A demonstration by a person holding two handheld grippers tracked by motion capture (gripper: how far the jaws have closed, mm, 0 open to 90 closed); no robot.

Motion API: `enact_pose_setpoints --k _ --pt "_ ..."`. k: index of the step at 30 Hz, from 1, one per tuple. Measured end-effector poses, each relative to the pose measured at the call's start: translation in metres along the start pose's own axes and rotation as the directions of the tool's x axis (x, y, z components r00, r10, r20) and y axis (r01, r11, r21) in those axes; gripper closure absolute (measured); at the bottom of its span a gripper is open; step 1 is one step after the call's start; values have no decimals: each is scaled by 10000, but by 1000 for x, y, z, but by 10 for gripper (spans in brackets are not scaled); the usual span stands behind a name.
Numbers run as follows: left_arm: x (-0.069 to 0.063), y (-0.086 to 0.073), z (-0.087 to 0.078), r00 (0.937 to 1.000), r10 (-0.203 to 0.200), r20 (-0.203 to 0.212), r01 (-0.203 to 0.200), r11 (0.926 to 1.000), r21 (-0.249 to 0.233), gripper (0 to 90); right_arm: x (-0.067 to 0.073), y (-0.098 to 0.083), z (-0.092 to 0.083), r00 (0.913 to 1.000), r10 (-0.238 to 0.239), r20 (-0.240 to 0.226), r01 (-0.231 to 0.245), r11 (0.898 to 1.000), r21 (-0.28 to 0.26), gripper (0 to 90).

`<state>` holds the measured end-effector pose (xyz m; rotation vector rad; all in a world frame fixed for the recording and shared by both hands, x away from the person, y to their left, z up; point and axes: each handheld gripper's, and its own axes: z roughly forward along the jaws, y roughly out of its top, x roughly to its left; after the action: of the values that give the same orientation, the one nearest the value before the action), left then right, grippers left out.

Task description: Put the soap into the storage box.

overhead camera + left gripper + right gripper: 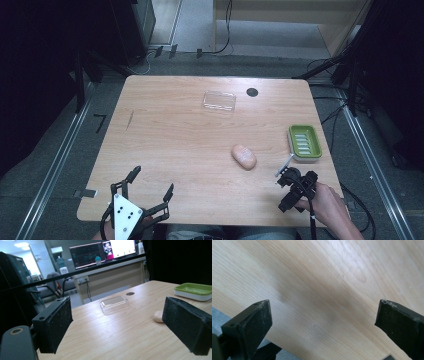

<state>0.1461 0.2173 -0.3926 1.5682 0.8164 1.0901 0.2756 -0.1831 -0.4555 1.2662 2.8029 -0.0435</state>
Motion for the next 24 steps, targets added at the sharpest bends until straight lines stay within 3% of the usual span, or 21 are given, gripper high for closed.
enact_pose_setpoints --k 24 --pt "1 -1 1 10000 -4 41 4 10000 27 99 7 39 -15 9978 -651 149 656 9972 -363 0"
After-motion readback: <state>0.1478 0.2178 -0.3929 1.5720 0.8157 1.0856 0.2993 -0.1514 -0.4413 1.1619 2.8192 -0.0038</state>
